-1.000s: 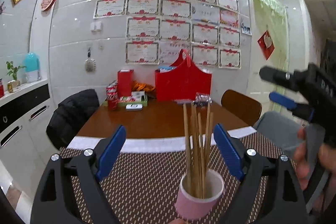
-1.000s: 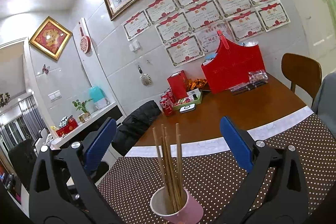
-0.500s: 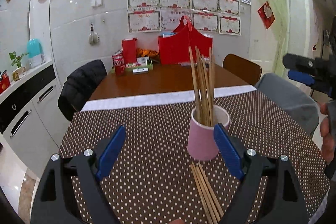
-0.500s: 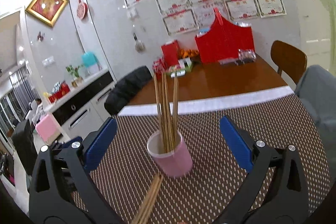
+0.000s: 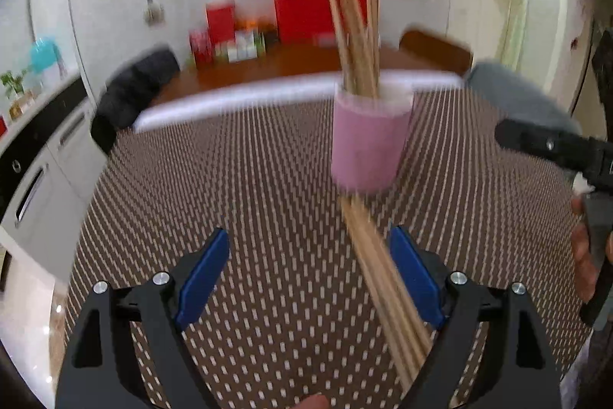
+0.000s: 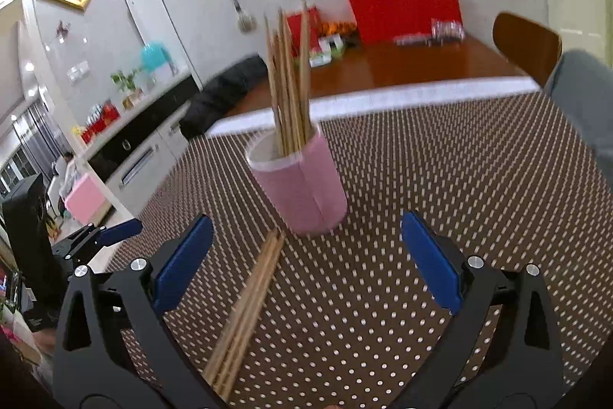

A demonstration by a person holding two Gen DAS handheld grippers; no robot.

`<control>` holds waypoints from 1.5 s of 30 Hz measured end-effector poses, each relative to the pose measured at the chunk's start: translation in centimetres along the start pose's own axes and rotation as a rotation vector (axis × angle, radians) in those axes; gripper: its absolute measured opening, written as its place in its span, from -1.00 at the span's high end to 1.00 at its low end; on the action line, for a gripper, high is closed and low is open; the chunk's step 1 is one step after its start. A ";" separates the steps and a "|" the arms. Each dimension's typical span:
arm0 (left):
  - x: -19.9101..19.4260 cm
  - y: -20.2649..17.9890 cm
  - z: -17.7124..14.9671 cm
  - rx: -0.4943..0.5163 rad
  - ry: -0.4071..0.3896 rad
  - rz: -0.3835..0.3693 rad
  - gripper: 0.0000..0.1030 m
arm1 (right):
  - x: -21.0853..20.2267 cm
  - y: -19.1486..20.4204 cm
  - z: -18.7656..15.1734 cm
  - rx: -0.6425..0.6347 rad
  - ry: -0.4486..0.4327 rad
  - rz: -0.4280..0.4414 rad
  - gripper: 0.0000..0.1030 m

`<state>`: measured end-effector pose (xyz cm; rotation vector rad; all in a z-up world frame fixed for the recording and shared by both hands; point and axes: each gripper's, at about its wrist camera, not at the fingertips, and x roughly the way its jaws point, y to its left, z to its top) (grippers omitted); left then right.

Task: Organize utensils
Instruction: 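Withdraw both tools from the cup and lower them toward the remaining chopsticks, then close the left tool on one chopstick while the right tool grasps another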

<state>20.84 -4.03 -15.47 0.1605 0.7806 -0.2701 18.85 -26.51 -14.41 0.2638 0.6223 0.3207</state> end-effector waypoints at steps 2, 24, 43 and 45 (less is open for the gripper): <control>1.0 0.0 -0.8 0.002 0.047 0.000 -0.64 | 1.4 0.0 -0.7 -0.015 0.058 -0.011 -0.88; 4.2 -2.1 -5.7 0.059 0.130 -0.027 -0.70 | 3.9 1.1 -2.0 -0.089 0.167 -0.070 -0.88; 4.4 1.0 -5.3 0.039 0.153 0.053 -0.71 | 8.3 6.2 -7.5 -0.378 0.394 -0.153 -0.87; 4.4 1.1 -5.3 0.036 0.155 0.049 -0.71 | 8.1 6.4 -7.7 -0.382 0.403 -0.162 -0.87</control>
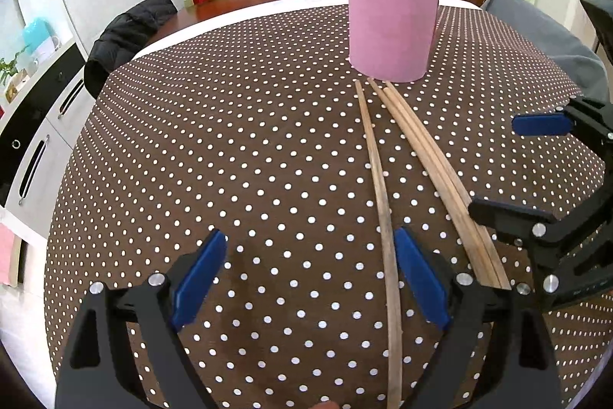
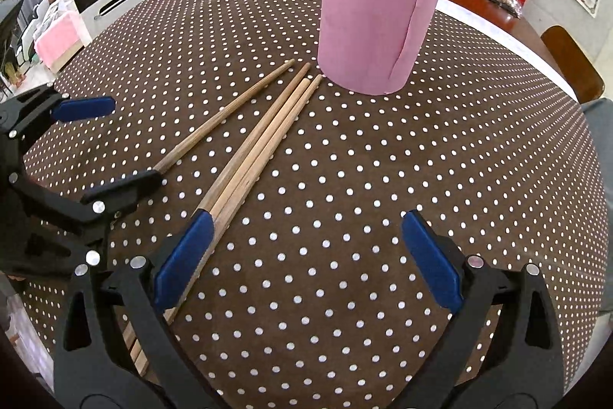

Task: Organize utensils
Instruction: 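Close the left tool on one chopstick while the right tool grasps another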

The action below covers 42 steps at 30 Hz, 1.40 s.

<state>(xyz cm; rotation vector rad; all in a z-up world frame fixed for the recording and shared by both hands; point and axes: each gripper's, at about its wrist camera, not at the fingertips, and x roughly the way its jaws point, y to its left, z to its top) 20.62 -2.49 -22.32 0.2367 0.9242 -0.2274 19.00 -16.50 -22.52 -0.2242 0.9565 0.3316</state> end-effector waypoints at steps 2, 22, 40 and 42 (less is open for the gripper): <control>0.1 0.0 0.1 -0.001 0.001 -0.003 -0.71 | -0.1 0.2 0.0 -0.005 0.010 -0.019 -0.87; 0.0 0.8 -0.2 -0.008 -0.001 0.010 -0.71 | -0.7 0.0 -1.2 0.196 0.006 -0.065 -0.86; 1.2 2.2 0.5 -0.067 0.032 -0.039 -0.70 | 0.5 0.5 0.8 0.153 -0.008 -0.075 -0.50; 1.4 2.0 1.0 -0.050 0.046 -0.036 -0.70 | 0.3 0.9 1.0 0.115 0.002 -0.058 -0.26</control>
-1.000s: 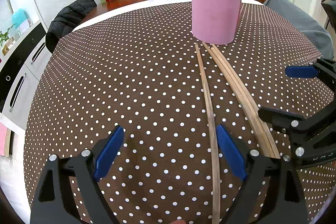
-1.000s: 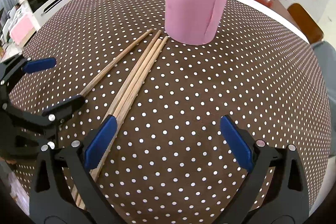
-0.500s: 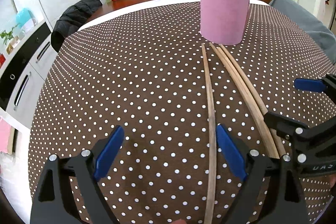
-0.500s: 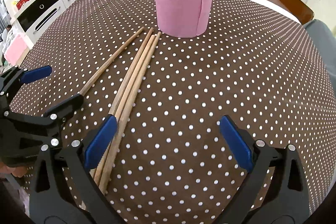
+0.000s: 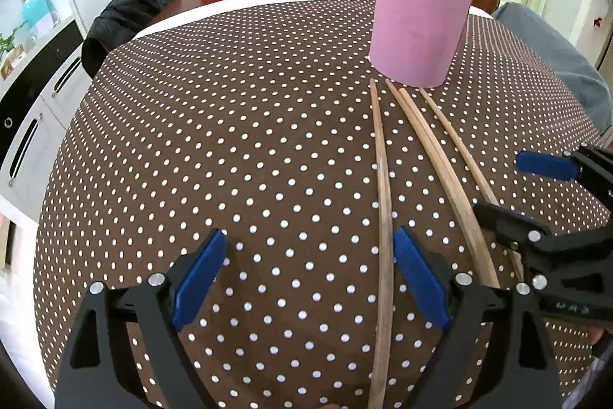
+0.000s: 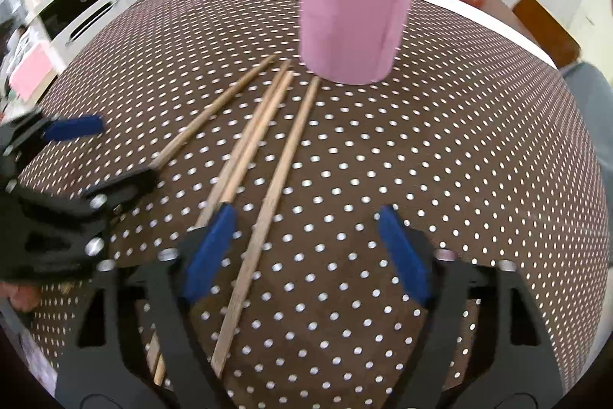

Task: Organize utensils
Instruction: 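Close the left tool on one chopstick while the right tool grasps another, then lift both held chopsticks upright and carry them over the pink cup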

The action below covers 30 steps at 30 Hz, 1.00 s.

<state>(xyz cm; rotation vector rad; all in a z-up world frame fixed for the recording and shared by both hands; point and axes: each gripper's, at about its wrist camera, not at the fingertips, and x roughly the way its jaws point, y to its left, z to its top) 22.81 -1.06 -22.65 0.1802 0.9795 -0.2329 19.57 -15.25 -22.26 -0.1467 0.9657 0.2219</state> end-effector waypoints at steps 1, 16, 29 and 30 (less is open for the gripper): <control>0.1 -0.2 0.4 0.018 0.011 0.005 -0.70 | 0.0 0.2 -0.1 -0.005 0.003 0.004 -0.24; 1.3 -0.8 4.7 0.085 0.088 -0.104 0.88 | 0.1 0.0 0.1 -0.045 0.007 0.124 0.88; -7.1 -0.2 3.5 -0.105 -0.247 -0.134 0.89 | -6.0 -5.0 -2.7 0.111 -0.297 0.307 0.88; -7.6 -0.2 3.5 -0.107 -0.269 -0.138 0.89 | -6.8 -5.4 -2.6 0.114 -0.328 0.313 0.88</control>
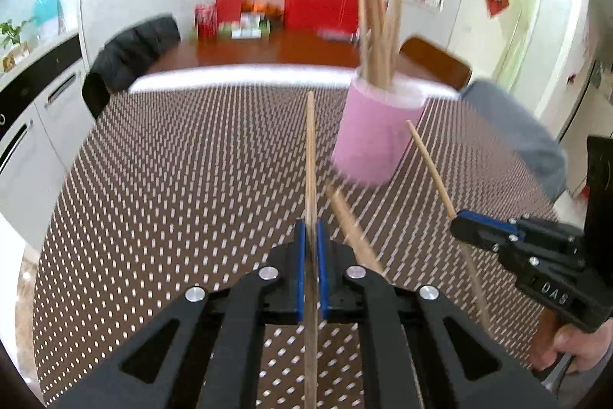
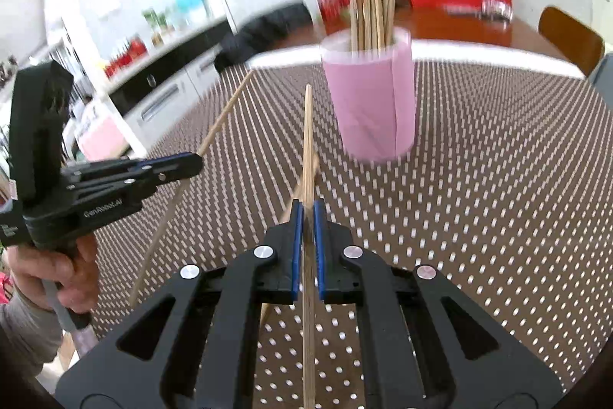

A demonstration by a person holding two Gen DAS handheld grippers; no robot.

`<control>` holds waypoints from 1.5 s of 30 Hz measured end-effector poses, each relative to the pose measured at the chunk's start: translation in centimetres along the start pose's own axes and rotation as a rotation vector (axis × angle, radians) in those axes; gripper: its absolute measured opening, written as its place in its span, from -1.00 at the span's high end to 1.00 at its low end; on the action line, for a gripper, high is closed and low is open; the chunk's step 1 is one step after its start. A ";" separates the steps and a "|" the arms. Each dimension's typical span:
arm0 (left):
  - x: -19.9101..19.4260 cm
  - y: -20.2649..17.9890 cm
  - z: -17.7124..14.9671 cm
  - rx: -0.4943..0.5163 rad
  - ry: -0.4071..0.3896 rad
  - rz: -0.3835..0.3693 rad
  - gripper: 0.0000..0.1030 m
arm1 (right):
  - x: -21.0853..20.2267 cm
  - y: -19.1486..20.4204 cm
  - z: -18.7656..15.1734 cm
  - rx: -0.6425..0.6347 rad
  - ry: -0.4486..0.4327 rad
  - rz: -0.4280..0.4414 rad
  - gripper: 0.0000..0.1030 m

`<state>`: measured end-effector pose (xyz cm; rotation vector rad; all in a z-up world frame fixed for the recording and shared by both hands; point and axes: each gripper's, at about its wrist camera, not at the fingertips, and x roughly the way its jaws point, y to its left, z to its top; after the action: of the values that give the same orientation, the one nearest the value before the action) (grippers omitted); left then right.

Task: Organize utensils
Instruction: 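Lift both held chopsticks upright and carry them over the pink cup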

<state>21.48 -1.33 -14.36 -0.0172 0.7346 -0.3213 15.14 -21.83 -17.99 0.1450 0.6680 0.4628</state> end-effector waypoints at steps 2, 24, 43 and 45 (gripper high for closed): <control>-1.0 -0.5 0.7 0.005 -0.059 -0.009 0.89 | -1.7 -0.3 0.5 0.000 -0.066 0.016 0.88; -3.6 -5.0 14.0 -0.004 -0.613 -0.214 0.89 | -6.2 0.5 15.4 -0.058 -0.461 0.063 0.88; 3.9 -5.5 16.9 -0.033 -0.732 -0.229 0.89 | -1.8 -4.6 20.3 0.012 -0.548 0.012 0.88; 4.2 -5.4 16.6 -0.026 -0.727 -0.217 0.89 | -1.3 -4.4 20.2 0.003 -0.538 0.008 0.88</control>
<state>33.86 -9.34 -4.02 -0.2283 0.0132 -0.4764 28.51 -25.97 -2.74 0.2638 0.1402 0.4063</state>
